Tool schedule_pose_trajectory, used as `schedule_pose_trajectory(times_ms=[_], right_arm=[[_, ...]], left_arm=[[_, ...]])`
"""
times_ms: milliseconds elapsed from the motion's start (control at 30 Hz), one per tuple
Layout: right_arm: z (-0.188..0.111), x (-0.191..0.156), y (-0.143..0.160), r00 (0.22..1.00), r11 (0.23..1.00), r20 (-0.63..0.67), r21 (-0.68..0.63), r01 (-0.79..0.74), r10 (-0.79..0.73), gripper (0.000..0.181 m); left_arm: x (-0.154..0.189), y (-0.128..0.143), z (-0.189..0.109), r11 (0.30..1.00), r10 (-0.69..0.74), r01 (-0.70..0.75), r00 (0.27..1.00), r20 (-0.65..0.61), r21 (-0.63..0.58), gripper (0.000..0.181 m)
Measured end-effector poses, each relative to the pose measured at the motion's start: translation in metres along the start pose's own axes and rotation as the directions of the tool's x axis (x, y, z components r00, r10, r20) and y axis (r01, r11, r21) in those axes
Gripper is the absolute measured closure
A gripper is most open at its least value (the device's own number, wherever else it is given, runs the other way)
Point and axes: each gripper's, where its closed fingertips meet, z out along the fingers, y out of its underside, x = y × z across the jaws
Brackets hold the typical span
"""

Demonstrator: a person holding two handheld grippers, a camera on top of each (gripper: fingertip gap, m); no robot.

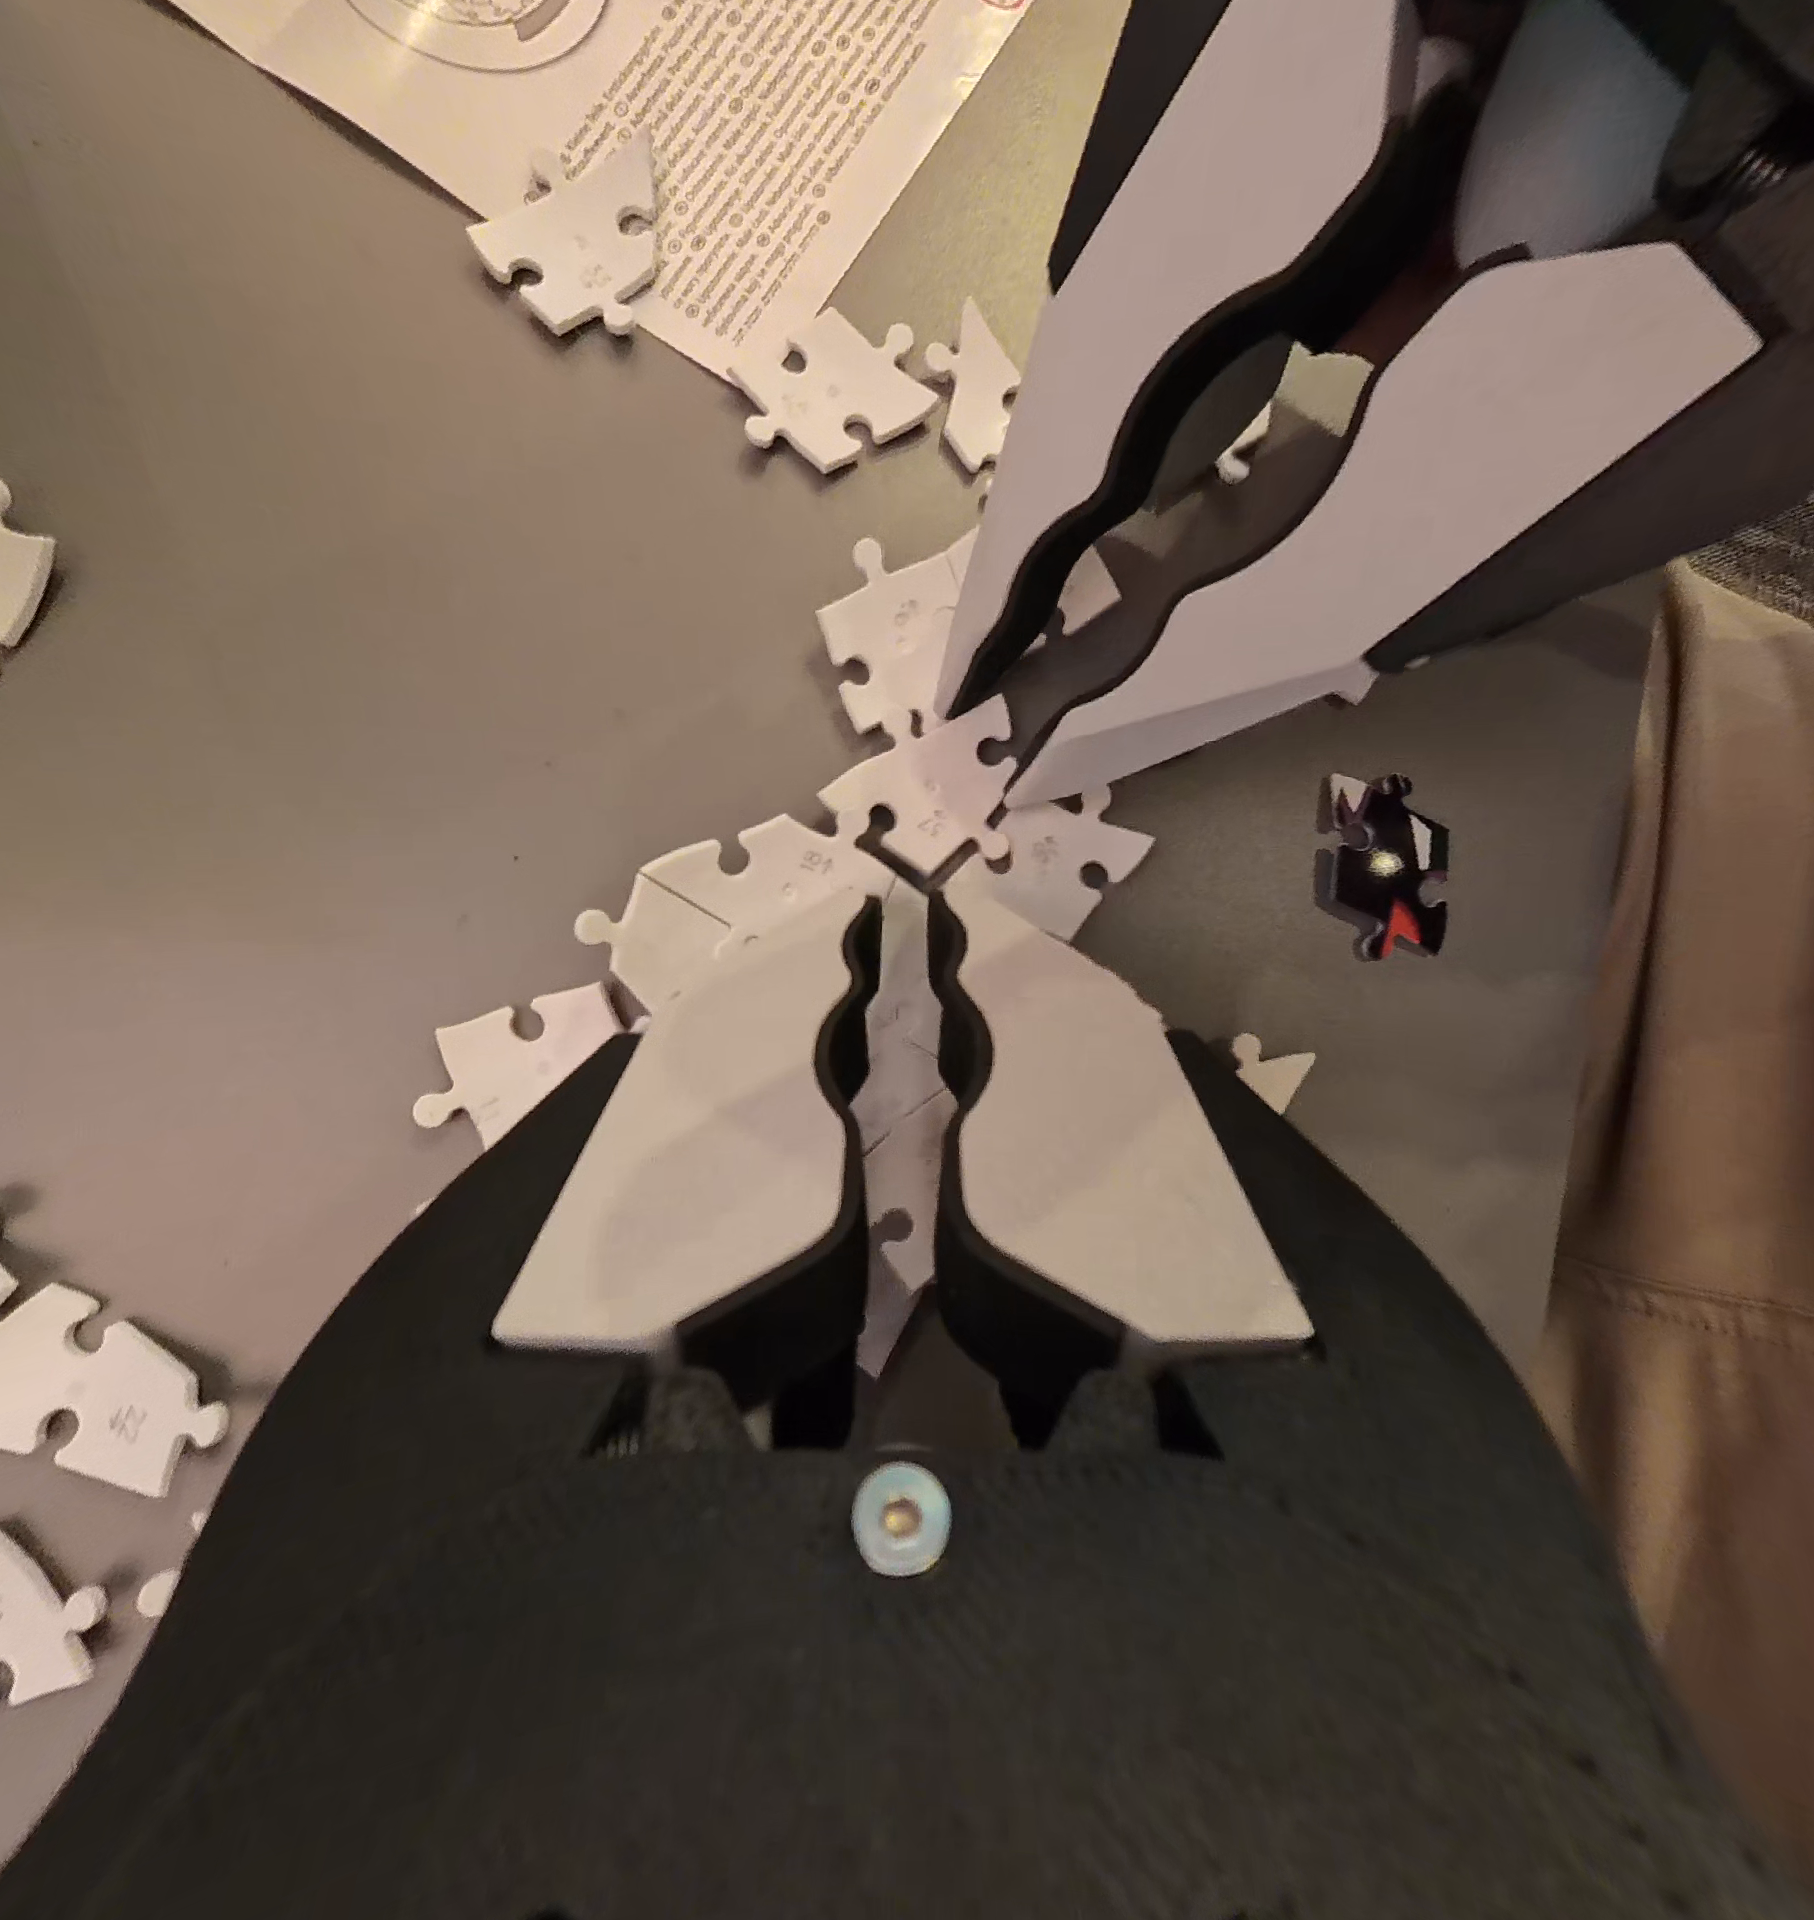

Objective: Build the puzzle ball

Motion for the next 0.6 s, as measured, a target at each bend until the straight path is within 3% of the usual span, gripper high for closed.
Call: schedule_pose_trajectory(times_ms=[300, 600], right_arm=[[-0.008, -0.002, 0.002, 0.999, 0.999, 0.038, -0.001, 0.033, -0.033, 0.167], [-0.005, -0.004, 0.009, 0.999, 0.998, -0.010, -0.056, 0.040, -0.041, 0.167]], left_arm=[[-0.001, 0.000, -0.002, 1.000, -0.003, 0.003, 1.000, -0.001, 0.002, 0.172], [0.004, -0.002, -0.003, 1.000, 0.011, -0.011, 1.000, -0.010, 0.002, 0.171]])
